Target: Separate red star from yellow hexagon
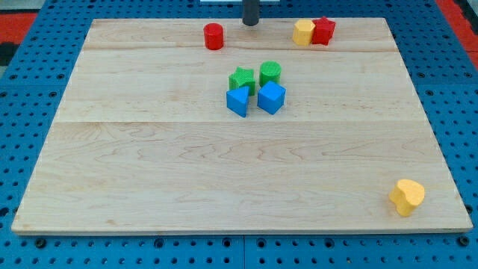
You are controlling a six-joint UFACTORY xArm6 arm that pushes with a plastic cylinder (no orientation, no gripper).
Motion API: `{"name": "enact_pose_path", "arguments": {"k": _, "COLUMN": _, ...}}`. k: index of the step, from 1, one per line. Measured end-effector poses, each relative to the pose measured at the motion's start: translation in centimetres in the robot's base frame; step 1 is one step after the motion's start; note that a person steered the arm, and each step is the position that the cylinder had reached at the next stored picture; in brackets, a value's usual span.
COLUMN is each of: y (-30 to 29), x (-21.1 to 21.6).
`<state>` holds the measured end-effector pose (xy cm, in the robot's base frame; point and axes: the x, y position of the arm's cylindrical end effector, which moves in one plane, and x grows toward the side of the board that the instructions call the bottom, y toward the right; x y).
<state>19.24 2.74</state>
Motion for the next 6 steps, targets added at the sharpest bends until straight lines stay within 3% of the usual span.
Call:
{"name": "enact_pose_path", "arguments": {"k": 2, "y": 6.9, "x": 0.0}}
{"name": "enact_pose_path", "arguments": {"k": 4, "y": 9.1, "x": 1.0}}
{"name": "enact_pose_path", "arguments": {"k": 5, "y": 12.9, "x": 1.6}}
{"name": "enact_pose_path", "arguments": {"k": 6, "y": 13.8, "x": -0.1}}
